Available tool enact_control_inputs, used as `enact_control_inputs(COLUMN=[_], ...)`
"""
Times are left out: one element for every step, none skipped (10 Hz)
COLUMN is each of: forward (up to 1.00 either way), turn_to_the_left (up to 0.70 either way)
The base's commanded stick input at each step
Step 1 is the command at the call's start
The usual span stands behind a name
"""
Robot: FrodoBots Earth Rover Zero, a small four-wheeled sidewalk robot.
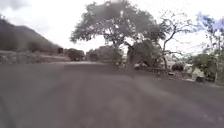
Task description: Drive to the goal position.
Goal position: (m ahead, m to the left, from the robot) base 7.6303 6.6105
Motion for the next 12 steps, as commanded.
enact_control_inputs(forward=[0.7,0.7,0.7,0.7,0.7,0.7,0.7,0.7,0.7,0.7,0.7,0.7], turn_to_the_left=[0.0,0.0,0.0,0.0,0.0,0.0,0.0,0.0,0.11,0.0,0.0,0.0])
